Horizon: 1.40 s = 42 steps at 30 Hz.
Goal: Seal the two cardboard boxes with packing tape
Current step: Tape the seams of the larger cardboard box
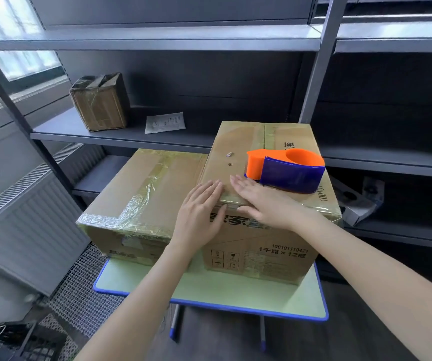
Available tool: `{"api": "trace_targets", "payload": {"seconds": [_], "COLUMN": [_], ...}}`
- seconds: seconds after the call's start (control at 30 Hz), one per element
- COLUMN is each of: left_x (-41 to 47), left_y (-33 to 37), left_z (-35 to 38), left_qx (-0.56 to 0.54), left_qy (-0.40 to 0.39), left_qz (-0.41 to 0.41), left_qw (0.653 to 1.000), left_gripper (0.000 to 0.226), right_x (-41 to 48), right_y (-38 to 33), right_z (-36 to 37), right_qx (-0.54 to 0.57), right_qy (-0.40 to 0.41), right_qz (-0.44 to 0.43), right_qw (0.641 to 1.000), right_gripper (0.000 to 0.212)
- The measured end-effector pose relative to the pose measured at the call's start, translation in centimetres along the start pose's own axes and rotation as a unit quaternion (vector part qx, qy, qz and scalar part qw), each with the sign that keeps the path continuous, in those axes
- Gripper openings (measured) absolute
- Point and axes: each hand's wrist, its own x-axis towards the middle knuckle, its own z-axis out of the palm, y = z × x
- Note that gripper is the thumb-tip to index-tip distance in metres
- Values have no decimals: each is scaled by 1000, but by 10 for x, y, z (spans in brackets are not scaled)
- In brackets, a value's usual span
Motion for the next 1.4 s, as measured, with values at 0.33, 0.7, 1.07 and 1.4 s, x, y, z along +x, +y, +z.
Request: {"api": "trace_targets", "payload": {"seconds": [0.33,0.7,1.07,1.4], "left_x": [20,21,31,40], "left_y": [46,74,126,157], "left_z": [21,31,61,76], "left_qx": [30,51,13,-26], "left_qy": [25,14,22,-13], "left_qz": [122,73,104,132], "left_qw": [992,996,994,991], "left_gripper": [34,49,41,36], "right_x": [-44,-89,-113,-153], "right_y": [34,60,71,101], "right_z": [-3,-21,-20,-15], "right_qx": [-19,-16,44,27], "right_qy": [-19,-13,71,160], "right_qz": [23,19,17,106], "right_qw": [999,1000,996,981], "right_gripper": [59,57,43,43]}}
